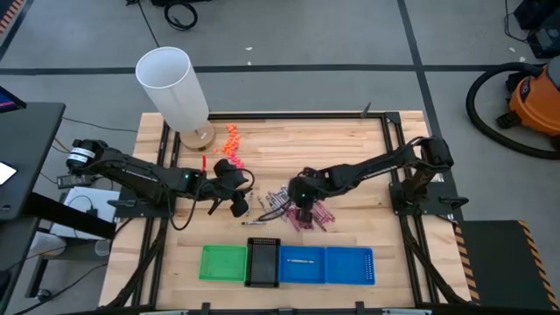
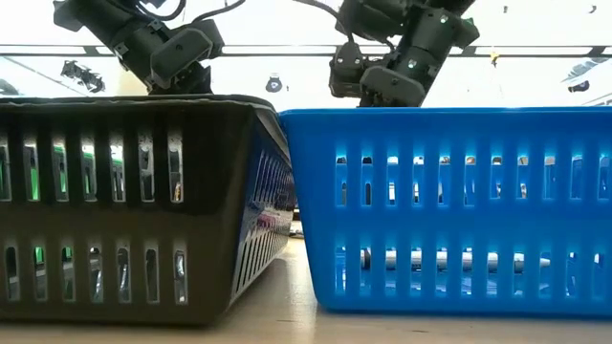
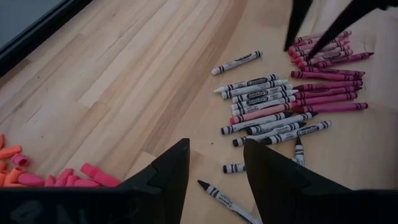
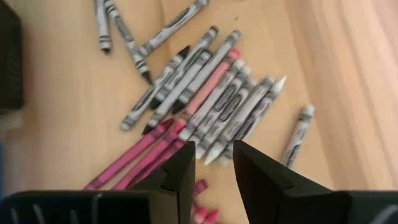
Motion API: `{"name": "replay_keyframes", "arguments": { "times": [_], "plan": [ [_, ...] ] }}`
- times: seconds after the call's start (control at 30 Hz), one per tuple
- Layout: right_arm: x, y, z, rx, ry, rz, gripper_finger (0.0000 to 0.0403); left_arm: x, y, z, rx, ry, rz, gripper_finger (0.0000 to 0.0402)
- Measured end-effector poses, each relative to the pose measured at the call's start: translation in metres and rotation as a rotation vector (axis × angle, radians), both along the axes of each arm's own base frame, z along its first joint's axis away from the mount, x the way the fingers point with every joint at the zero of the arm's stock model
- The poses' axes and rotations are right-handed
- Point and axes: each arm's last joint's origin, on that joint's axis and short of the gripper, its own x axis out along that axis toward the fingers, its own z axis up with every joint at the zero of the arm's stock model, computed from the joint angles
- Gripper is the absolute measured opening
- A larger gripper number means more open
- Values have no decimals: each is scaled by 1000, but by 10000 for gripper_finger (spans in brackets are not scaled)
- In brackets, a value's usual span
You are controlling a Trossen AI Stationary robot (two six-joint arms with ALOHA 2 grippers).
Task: Sort crayons
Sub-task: Put the white crayon into the left blue bin
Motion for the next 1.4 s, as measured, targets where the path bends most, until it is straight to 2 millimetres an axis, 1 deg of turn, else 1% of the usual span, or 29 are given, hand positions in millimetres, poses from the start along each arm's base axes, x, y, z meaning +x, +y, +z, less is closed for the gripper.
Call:
{"name": "replay_keyframes", "arguments": {
  "times": [0.2,0.33,0.43,0.53,0.73,0.87,1.0,1.13,1.4],
  "plan": [
    [2,-16,1,-20,-17,-10,119,0,-1,0,-11,-5,5,162],
    [3,-29,1,-36,-16,-35,119,-1,-8,0,-11,-5,-25,162],
    [2,-39,1,-82,-14,-76,119,-2,-15,0,-4,-5,-45,162],
    [-1,-47,-4,-120,2,-120,119,-3,-19,0,3,-6,-58,162],
    [-13,-56,-20,-103,55,-185,119,-5,-26,0,17,-8,-85,162],
    [-16,-55,-27,-85,37,-206,119,-6,-33,2,72,-35,-68,162],
    [-18,-46,-36,-72,1,-194,119,-6,-38,5,118,-58,-74,162],
    [-21,-42,-42,-68,-19,-195,119,-5,-39,6,115,-82,-79,162],
    [-29,-41,-55,-63,-48,-206,119,-4,-39,7,114,-92,-80,162]
  ]
}}
